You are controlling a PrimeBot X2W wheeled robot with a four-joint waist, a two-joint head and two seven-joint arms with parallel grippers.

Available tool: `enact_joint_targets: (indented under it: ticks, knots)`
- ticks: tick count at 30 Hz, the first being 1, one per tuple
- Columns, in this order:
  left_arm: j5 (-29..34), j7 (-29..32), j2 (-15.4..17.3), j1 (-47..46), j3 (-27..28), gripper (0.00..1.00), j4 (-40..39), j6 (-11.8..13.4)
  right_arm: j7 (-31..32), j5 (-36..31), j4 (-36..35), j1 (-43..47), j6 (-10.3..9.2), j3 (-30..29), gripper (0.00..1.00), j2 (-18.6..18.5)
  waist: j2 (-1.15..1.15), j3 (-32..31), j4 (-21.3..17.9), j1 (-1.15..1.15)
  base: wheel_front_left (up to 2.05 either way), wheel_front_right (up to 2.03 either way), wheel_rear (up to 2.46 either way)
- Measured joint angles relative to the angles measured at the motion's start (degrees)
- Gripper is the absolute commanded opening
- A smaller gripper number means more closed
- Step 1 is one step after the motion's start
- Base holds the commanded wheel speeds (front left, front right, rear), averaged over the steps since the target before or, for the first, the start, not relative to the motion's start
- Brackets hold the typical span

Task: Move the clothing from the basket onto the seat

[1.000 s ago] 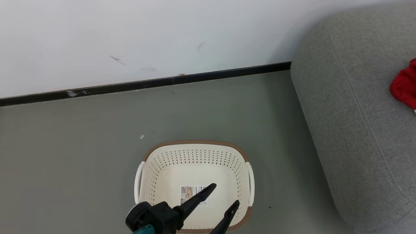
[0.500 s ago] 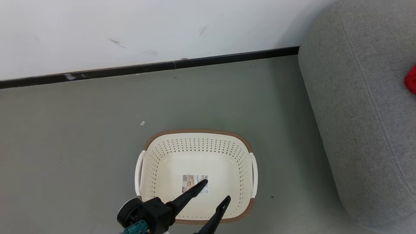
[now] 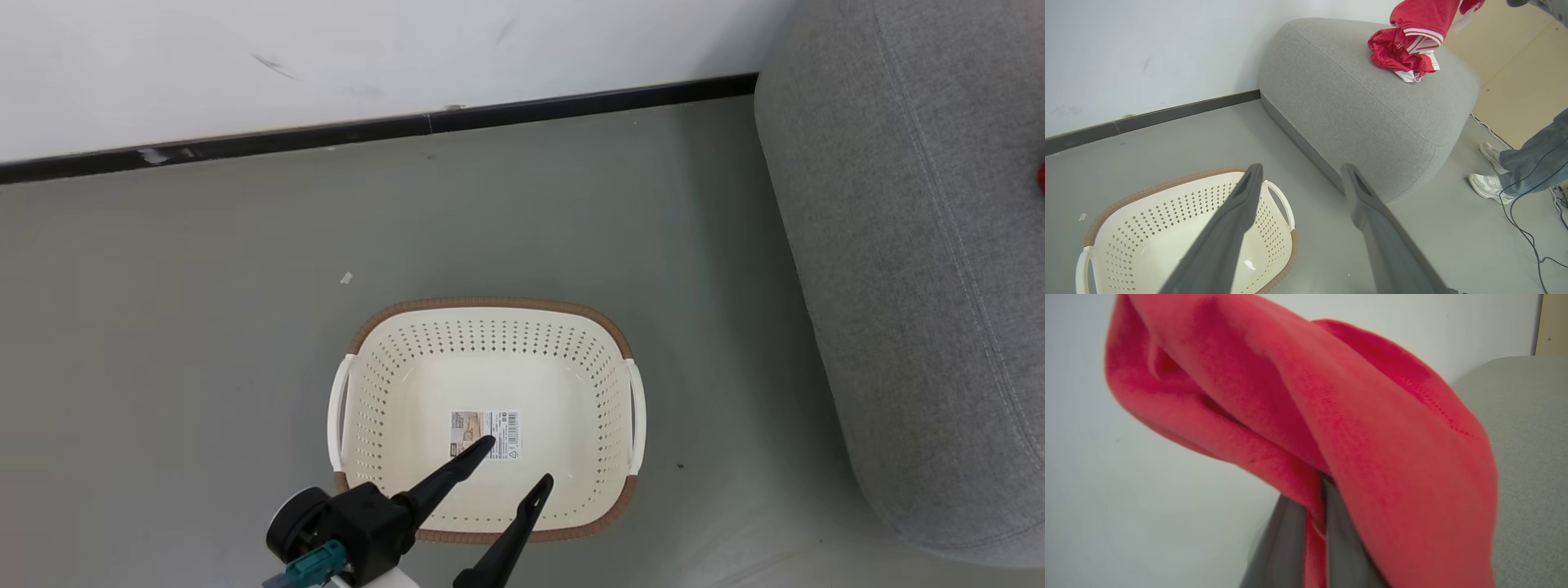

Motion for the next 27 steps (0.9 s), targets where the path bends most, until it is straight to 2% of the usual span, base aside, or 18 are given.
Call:
enact_joint_targets:
  ticks: [10, 27]
  knots:
    - [0.0, 0.5, 1.2, 0.0, 1.6, 1.0, -1.3, 0.7, -2.5, 1.7, 2.7, 1.4, 0.0, -0.2, 0.0, 3.0, 0.0, 2.8, -1.6, 0.0, 0.0, 0.0, 0.0]
    - [0.0, 0.5, 2.8, -0.4, 3.9, 1.0, -2.8, 1.2, -6.9, -0.1, 9.1, 4.5, 0.0, -1.0, 0.0, 4.5, 0.0, 5.8, -5.4, 0.0, 0.0, 0.0, 0.0]
